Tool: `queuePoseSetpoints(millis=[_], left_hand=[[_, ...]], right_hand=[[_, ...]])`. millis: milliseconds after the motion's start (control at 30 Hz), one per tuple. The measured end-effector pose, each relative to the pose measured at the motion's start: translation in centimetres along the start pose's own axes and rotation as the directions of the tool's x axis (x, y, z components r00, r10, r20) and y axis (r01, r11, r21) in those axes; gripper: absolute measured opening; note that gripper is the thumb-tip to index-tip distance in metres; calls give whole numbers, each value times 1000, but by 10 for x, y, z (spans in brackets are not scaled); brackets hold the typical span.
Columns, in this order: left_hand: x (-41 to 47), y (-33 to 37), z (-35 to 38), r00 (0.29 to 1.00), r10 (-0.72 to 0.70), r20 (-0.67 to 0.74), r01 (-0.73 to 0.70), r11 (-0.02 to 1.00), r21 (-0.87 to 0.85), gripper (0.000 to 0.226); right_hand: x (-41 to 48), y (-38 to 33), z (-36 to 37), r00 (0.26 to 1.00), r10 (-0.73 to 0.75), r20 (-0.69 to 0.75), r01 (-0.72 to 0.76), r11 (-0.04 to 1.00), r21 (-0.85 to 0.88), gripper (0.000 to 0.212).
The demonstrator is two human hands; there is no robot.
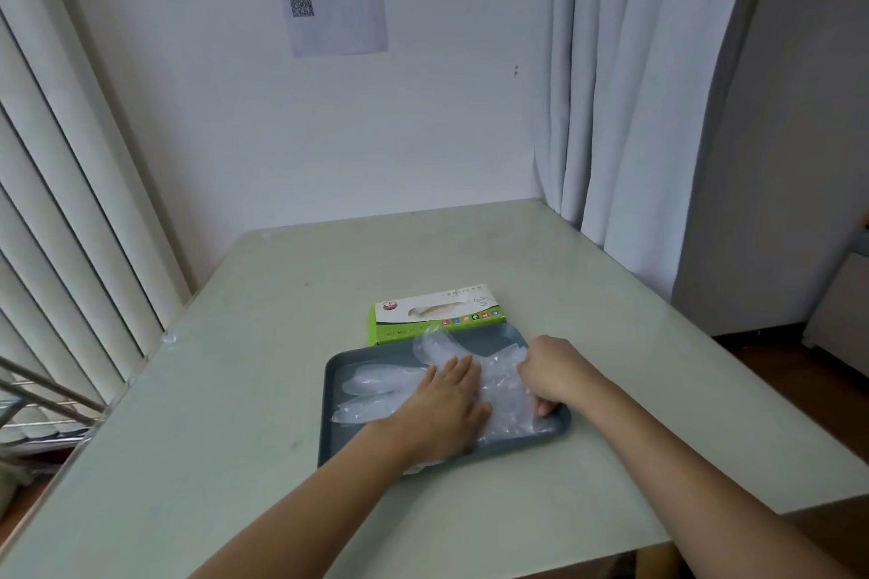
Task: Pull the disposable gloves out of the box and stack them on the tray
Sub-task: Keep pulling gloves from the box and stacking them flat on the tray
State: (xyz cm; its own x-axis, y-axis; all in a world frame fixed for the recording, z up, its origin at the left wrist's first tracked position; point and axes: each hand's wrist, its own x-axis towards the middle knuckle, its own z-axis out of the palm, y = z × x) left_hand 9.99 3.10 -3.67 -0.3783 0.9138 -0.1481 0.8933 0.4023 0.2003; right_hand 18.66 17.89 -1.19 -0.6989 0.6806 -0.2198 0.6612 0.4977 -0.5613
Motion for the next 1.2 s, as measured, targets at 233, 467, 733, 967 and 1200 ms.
queuePoseSetpoints(millis=[233,467,733,967,1200], left_hand=[[3,0,8,1000,22,5,-22,999,-28,66],[3,-4,10,1000,-19,-6,19,1000,-14,69],[10,-6,17,999,-32,-27,33,999,36,75],[8,-7,17,999,-1,-41,3,999,42,101],[-1,-16,16,998,-61,-22,62,998,32,67]], right_hand=[[-2,4,2,999,-20,-32,22,999,49,20],[-2,2,-1,1000,-16,-26,16,999,33,23],[-28,-24,9,865,-352,-358,334,936,-112,27],[-16,-23,52,962,-274,11,258,917,305,47],[-3,-13,61,951,-292,101,307,928,-208,53]])
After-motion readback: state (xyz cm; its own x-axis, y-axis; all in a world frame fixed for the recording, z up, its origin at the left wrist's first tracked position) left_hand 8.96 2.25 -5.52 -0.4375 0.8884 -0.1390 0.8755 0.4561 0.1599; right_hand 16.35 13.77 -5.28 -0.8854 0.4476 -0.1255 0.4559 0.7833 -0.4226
